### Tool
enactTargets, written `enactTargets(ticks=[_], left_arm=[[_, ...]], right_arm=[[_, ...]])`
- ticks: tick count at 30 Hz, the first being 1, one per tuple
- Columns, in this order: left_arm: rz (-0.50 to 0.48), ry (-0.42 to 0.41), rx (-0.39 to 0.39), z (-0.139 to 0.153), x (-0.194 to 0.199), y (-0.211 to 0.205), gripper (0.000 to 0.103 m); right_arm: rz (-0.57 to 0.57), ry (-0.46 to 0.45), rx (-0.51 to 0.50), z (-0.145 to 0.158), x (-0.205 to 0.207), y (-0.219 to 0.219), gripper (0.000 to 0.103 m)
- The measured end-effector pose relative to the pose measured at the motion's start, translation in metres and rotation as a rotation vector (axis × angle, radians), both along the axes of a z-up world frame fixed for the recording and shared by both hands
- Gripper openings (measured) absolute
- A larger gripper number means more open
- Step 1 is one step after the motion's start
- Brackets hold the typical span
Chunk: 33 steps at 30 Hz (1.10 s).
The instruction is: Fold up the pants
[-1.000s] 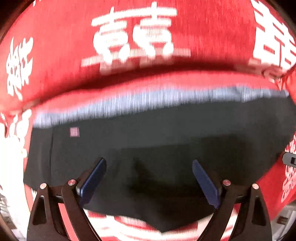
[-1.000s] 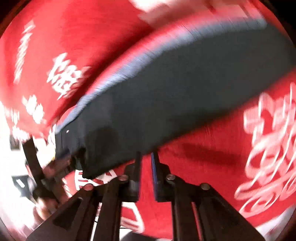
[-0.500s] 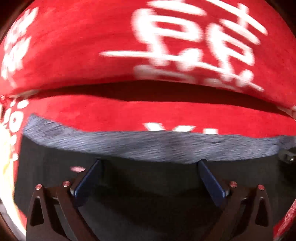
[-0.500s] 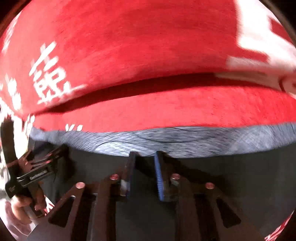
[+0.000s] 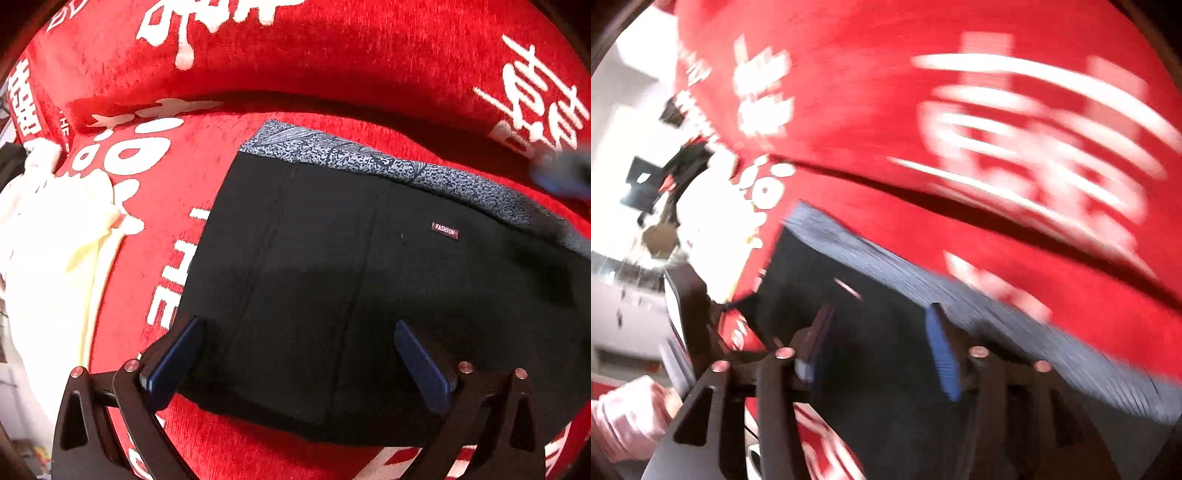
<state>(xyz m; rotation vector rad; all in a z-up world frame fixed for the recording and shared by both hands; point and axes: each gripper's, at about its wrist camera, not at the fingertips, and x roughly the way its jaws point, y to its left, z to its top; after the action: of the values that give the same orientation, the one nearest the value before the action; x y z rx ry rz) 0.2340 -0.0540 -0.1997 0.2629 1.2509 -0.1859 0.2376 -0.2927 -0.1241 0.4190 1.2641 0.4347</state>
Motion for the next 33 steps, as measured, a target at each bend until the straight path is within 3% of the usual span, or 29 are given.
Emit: enactTargets(ticks=[4,8,9,10,11,14,17,19,22,23,24,27,33], left_arm=[[-0.002,-0.033,-0.043,-0.004,-0.008,0.009,0.103],[-0.021,-0.061,-0.074,0.001,-0.014,0.011,0.103],[-0.03,-0.069,-0.076,0.0,-0.017,0.01,0.103],[-0.036,-0.074,-0.079,0.001,-0.017,0.009,0.103],[-0.035,-0.075,-0.078,0.003,-0.018,0.01,0.103],[-0.006,-0.08,-0.081,0.004,-0.023,0.021,0.103],[-0.018,-0.096,-0.067,-0.001,-0.024,0.025,0.103],[-0.035,-0.09,-0.055,-0.001,-0.02,0.021,0.103],[-0.03,-0.055,-0.057,0.002,-0.014,0.021,0.103],[-0.028,-0.054,-0.051,0.003,-0.014,0.021,0.103],[-0.028,-0.054,-0.041,0.006,-0.014,0.021,0.103],[-0.026,-0.052,-0.04,0.016,-0.015,0.021,0.103],[-0.092,-0.047,-0.019,0.037,-0.033,-0.009,0.103]], right_arm=[[0.123,-0.007,-0.054,-0.021,0.046,0.065,0.056],[0.195,0.032,-0.141,-0.052,0.075,0.093,0.056],[0.206,0.081,-0.128,-0.062,0.081,0.096,0.052],[0.21,0.12,-0.091,-0.067,0.082,0.098,0.039],[0.217,0.13,-0.062,-0.065,0.084,0.102,0.004],[0.287,0.079,-0.044,-0.045,0.075,0.114,0.004],[0.304,0.062,-0.11,-0.046,0.079,0.126,0.004],[0.26,0.095,-0.197,-0.066,0.085,0.128,0.007],[0.127,0.102,-0.173,-0.067,0.083,0.113,0.025],[0.104,0.093,-0.212,-0.061,0.078,0.108,0.048],[0.092,0.07,-0.249,-0.054,0.072,0.102,0.06],[0.049,0.01,-0.257,-0.025,0.032,0.066,0.059],[-0.238,0.075,-0.221,0.001,-0.098,-0.048,0.059]])
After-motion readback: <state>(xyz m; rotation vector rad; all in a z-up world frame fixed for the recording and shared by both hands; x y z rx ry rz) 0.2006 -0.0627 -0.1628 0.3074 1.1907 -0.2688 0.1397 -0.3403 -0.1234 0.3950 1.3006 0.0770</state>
